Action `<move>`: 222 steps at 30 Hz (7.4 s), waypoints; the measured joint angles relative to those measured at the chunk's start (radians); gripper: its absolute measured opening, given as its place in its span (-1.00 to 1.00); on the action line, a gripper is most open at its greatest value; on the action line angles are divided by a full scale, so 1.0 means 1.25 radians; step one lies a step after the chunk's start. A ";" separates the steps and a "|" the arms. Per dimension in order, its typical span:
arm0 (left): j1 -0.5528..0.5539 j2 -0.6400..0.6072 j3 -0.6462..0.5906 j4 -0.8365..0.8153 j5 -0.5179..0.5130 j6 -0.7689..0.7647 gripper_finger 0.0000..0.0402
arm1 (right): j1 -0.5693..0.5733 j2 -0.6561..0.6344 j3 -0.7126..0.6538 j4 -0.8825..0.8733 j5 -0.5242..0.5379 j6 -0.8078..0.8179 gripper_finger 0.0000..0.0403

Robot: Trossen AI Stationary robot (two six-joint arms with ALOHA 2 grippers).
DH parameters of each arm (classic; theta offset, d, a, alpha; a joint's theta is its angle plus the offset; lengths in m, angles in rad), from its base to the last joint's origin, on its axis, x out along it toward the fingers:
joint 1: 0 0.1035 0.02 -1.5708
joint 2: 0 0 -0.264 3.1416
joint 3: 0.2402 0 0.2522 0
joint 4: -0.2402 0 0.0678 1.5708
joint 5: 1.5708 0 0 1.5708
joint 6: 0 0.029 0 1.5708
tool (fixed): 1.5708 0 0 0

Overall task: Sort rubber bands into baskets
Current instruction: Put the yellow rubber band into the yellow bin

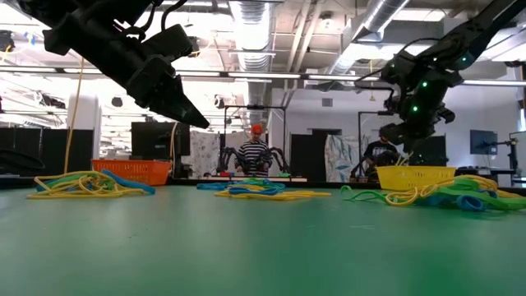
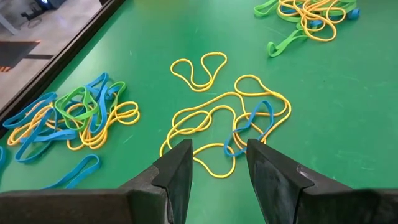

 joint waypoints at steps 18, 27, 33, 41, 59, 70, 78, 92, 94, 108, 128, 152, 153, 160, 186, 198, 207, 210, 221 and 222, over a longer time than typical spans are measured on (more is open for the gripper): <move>0.000 0.000 0.000 -0.004 0.001 -0.003 -0.30 | 0.000 0.024 0.000 -0.024 -0.027 0.045 -0.31; 0.000 0.000 0.000 -0.003 0.001 -0.003 -0.30 | 0.018 0.024 0.000 -0.036 -0.205 0.076 -0.09; 0.000 0.000 0.000 -0.003 0.001 -0.008 -0.30 | 0.101 0.024 0.000 -0.031 -0.308 0.034 -0.13; 0.000 0.000 0.000 -0.002 0.001 -0.012 -0.30 | 0.251 0.024 0.000 -0.016 -0.259 0.043 -0.21; 0.000 0.000 0.000 0.004 0.001 -0.016 -0.30 | 0.553 0.177 0.000 0.289 -0.462 -0.075 -0.25; -0.014 0.000 0.000 0.001 0.001 -0.023 -0.30 | 0.575 0.330 0.000 0.477 -0.460 -0.111 -0.25; -0.014 0.000 0.000 0.002 -0.002 -0.023 -0.30 | 0.573 0.432 0.041 0.488 -0.441 -0.127 -0.25; -0.014 0.000 0.000 0.001 -0.002 -0.017 -0.30 | 0.574 0.439 0.094 0.402 -0.363 -0.154 -0.92; -0.014 0.000 0.000 0.001 -0.002 -0.016 -0.30 | 0.574 0.437 0.094 0.399 -0.355 -0.153 -0.93; -0.014 0.000 0.000 0.000 -0.004 -0.015 -0.30 | 0.607 0.203 0.092 0.274 -0.176 -0.186 -0.95; -0.014 0.000 0.000 0.000 -0.005 -0.015 -0.30 | 0.515 -0.130 0.093 -0.010 0.251 -0.176 -0.95; -0.014 0.000 0.000 0.000 -0.004 -0.015 -0.30 | 0.251 -0.122 0.093 -0.205 -0.277 -0.036 -0.69; -0.014 0.000 0.000 0.001 -0.004 -0.015 -0.30 | 0.248 -0.108 0.093 -0.223 -0.277 -0.032 -0.65; -0.014 0.000 0.000 0.002 -0.004 -0.015 -0.30 | 0.248 0.021 0.092 -0.218 -0.351 -0.023 -0.24; -0.015 0.000 -0.001 0.000 -0.002 -0.015 -0.30 | 0.154 0.281 0.094 -0.078 -0.350 -0.016 -0.51; -0.015 0.000 0.000 0.000 -0.004 -0.013 -0.30 | 0.184 0.266 0.092 -0.079 -0.337 -0.018 -0.94; -0.015 0.000 -0.022 0.026 -0.006 -0.014 -0.30 | 0.234 0.088 0.091 -0.086 -0.281 -0.017 -0.95; -0.015 0.000 -0.035 0.050 -0.016 -0.015 -0.30 | 0.240 0.026 0.092 -0.100 -0.223 -0.015 -0.95; -0.014 0.000 -0.037 0.066 -0.020 -0.009 -0.30 | 0.221 0.033 0.092 -0.186 -0.316 0.003 -0.54; -0.014 0.000 -0.037 0.066 -0.020 -0.010 -0.30 | 0.222 0.050 0.092 -0.186 -0.317 0.001 -0.48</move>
